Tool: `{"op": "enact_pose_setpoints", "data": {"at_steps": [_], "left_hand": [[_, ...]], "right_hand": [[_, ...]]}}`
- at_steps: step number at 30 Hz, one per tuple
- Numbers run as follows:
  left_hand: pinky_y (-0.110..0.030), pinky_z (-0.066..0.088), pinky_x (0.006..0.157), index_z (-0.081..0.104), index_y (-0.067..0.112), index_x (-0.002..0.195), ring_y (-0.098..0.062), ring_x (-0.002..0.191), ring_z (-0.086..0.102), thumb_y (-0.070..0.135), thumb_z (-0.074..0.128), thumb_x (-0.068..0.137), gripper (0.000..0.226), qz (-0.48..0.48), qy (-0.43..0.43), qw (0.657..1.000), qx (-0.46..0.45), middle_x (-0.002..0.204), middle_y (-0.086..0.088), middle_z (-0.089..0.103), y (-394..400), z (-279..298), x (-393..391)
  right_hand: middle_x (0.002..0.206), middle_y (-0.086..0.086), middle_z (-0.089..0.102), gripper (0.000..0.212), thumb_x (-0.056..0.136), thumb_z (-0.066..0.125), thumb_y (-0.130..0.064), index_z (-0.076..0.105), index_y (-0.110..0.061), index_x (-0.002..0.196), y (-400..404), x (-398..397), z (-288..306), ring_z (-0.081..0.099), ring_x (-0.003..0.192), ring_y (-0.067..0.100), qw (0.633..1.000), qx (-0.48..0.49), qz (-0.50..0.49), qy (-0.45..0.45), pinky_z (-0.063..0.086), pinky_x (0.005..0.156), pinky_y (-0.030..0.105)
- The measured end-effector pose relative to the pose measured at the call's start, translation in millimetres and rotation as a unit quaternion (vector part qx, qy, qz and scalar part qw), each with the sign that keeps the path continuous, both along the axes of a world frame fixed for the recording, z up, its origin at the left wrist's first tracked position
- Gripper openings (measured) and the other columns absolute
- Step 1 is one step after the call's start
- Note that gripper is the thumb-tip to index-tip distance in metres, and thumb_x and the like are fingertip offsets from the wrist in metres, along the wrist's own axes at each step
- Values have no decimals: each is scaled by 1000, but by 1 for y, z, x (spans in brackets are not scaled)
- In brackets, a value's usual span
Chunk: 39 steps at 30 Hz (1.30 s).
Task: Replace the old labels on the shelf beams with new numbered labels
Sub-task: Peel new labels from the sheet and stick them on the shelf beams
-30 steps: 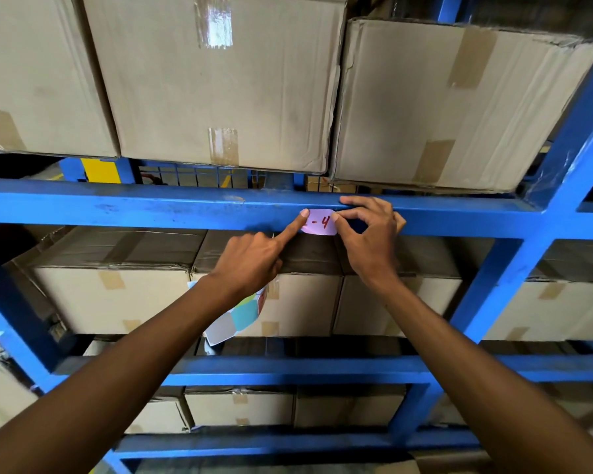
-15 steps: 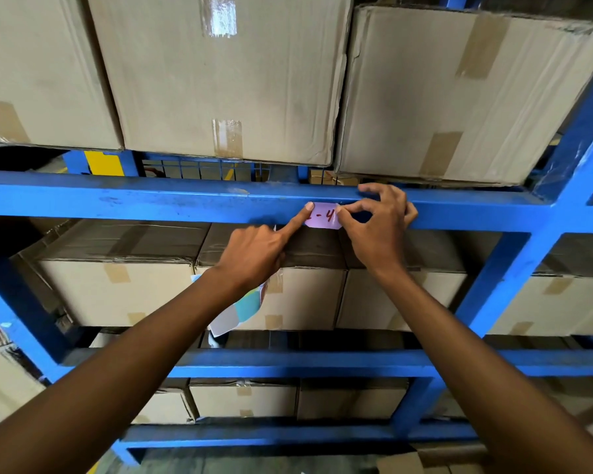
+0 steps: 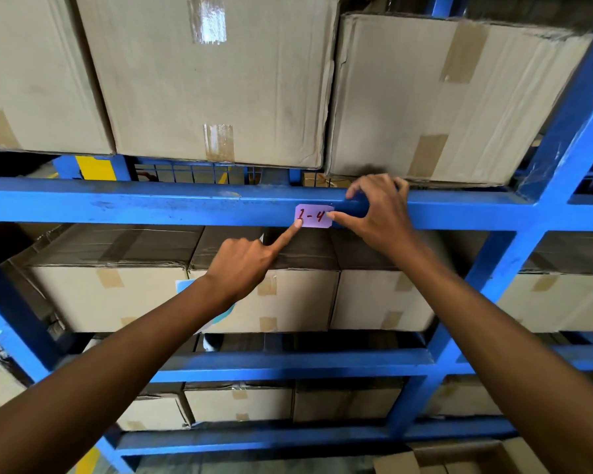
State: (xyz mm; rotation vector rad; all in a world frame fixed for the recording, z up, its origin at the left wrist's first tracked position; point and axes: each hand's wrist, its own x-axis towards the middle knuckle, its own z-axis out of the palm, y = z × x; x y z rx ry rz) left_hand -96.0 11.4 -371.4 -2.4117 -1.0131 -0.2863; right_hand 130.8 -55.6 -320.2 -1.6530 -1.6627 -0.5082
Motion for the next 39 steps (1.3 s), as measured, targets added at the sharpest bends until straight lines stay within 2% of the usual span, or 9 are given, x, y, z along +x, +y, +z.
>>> {"op": "enact_pose_setpoints", "data": {"at_steps": [11,18,24,32,33,34,35,38,39], "left_hand": [[-26,11,39,-25,39,141,-19,36,20,4,47,85,98,29,6,1000,-5,47,-3,22,1,-5,-1],[-31,31,46,-32,42,136,-24,47,39,10,44,90,94,26,-40,997,-55,67,-11,58,-10,-4,3],[-31,37,47,-26,42,139,-22,49,46,12,48,91,93,-18,-140,978,-153,64,-5,48,-28,0,10],[-25,40,58,17,32,148,-3,52,35,5,56,91,75,-166,-467,768,-405,81,0,46,-77,-6,46],[-24,44,62,21,30,148,-2,56,40,4,56,91,72,-180,-486,740,-428,85,-13,53,-86,-1,53],[-19,47,66,24,28,147,0,59,46,4,55,91,68,-186,-504,716,-446,107,4,35,-93,4,58],[-13,48,67,28,27,146,5,61,52,4,55,91,65,-191,-521,694,-459,127,-22,35,-102,9,65],[-10,51,62,34,27,143,8,74,65,4,54,92,60,-212,-542,620,-526,105,-2,62,-129,22,83],[-13,54,63,36,27,142,2,79,68,4,54,92,58,-222,-536,603,-547,120,-18,62,-140,26,89]], "right_hand": [[107,13,58,66,69,68,-61,58,-9,109,17,8,2,52,99,30,979,-57,1,-193,33,92,41],[98,8,56,43,75,69,-50,62,-12,94,21,4,8,48,95,22,997,-49,30,-51,29,89,36],[105,7,66,28,91,56,-35,72,-15,102,5,15,17,57,101,22,989,-90,112,39,31,88,35],[98,8,71,16,87,63,-19,73,-14,98,-89,6,-26,61,93,26,987,-65,100,107,43,88,47],[99,8,70,17,86,64,-18,73,-13,99,-103,7,-31,60,93,27,988,-64,83,114,42,88,44],[100,9,69,17,85,65,-17,73,-13,99,-115,8,-37,59,94,28,989,-61,65,121,40,87,39],[102,9,68,18,85,65,-18,73,-13,100,-130,10,-41,58,96,28,990,-53,46,119,36,85,35],[105,6,65,23,84,65,-27,71,-16,103,-167,13,-45,54,100,26,994,-34,7,101,29,82,28],[107,5,64,25,84,64,-29,70,-18,105,-179,15,-45,53,102,24,995,-27,-10,99,28,83,28]]}}
